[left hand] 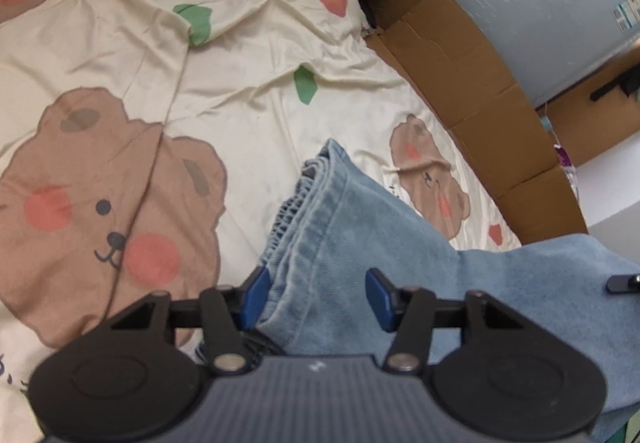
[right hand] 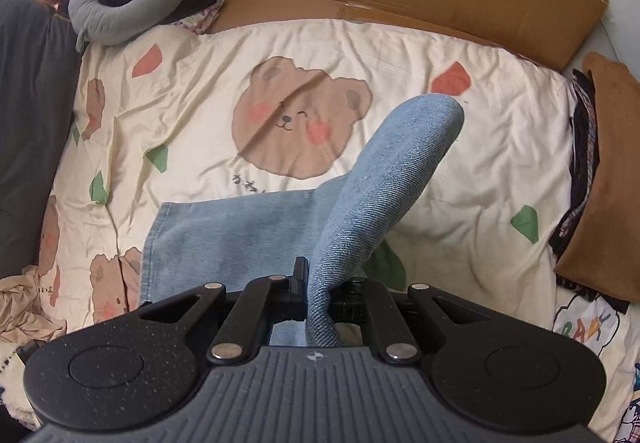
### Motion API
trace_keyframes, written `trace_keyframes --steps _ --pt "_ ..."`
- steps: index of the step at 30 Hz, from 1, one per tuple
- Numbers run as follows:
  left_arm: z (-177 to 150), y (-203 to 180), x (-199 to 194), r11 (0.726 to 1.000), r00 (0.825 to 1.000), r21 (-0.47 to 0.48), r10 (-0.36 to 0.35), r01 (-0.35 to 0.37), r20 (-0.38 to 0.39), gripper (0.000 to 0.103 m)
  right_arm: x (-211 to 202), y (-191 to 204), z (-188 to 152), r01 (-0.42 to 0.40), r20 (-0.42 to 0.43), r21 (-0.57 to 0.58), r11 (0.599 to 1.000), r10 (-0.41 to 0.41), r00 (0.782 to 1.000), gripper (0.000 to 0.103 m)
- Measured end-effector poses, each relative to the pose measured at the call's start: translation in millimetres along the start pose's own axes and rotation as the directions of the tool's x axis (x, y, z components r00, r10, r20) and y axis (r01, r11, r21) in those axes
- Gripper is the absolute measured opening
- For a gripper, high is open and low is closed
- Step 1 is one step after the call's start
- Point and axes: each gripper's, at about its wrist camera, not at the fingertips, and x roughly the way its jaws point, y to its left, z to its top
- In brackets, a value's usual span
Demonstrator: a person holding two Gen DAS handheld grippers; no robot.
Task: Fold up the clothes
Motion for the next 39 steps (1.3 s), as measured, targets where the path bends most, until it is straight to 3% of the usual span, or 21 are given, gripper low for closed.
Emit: trace_keyframes --steps 11,28,34,39 --pt "-1 7 0 0.999 0.999 -0.028 -0.035 0.035 0.012 0.052 19 76 1 0.026 0.004 -0.027 0.999 -0.026 1.000 0.006" --pt "-5 26 -3 0.993 0.997 -0.096 -0.071 0.074 0.028 0.041 102 176 -33 0.031 0.001 -0.081 0.996 -0.031 1.000 0.006" --pt "-6 29 -4 0.991 0.997 -0.106 -0.078 0.080 0.026 0.039 131 196 -51 0.052 0.005 -0.125 0.991 -0.052 0.999 0.006" --pt "-7 33 -4 0.988 0.996 -0.130 -0.084 0.087 0.029 0.037 156 205 -47 0.069 -0.028 -0.116 0.991 -0.073 0.997 0.009"
